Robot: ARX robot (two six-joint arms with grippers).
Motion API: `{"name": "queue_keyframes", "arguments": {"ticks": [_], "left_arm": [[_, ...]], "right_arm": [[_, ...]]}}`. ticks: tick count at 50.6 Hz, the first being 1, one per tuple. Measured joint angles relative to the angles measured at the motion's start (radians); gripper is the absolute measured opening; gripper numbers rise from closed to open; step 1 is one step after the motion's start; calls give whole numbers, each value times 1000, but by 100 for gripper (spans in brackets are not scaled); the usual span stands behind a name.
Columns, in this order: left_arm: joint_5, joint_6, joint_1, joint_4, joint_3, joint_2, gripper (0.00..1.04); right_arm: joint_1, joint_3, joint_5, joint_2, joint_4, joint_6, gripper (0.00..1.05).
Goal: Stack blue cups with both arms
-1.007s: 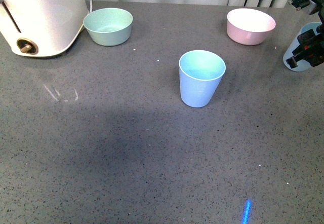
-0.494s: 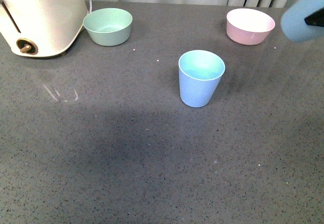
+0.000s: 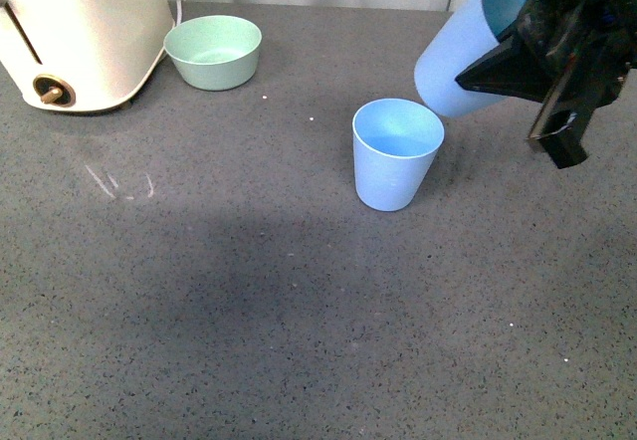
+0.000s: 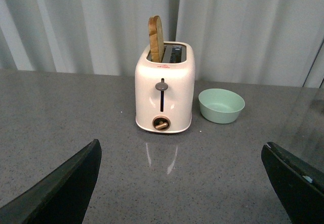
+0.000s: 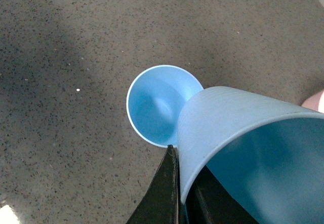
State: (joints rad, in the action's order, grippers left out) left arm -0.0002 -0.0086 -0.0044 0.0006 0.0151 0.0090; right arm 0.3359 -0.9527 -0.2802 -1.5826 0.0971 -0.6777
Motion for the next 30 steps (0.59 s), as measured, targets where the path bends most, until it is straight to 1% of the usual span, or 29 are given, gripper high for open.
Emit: {"name": "queue_keyframes", "arguments": {"ticks": [6,12,23,27,28,30], "left_arm": [[0,0,0,0,0,0,96],[0,0,0,0,0,0,96],[0,0,0,0,0,0,96],[0,0,0,0,0,0,96],[0,0,0,0,0,0,96],[0,0,0,0,0,0,96]], "right_arm": [[41,-11,27,-34,-11,0,2],[72,-11,32,-56,-31,3,2],[88,-12,80,-121,-67,8,2],[88,-16,88,-139,-85,20,15],[87,-17,87,-140,-92,27,21],[87,-21,89,-141,-99,36,28]]}}
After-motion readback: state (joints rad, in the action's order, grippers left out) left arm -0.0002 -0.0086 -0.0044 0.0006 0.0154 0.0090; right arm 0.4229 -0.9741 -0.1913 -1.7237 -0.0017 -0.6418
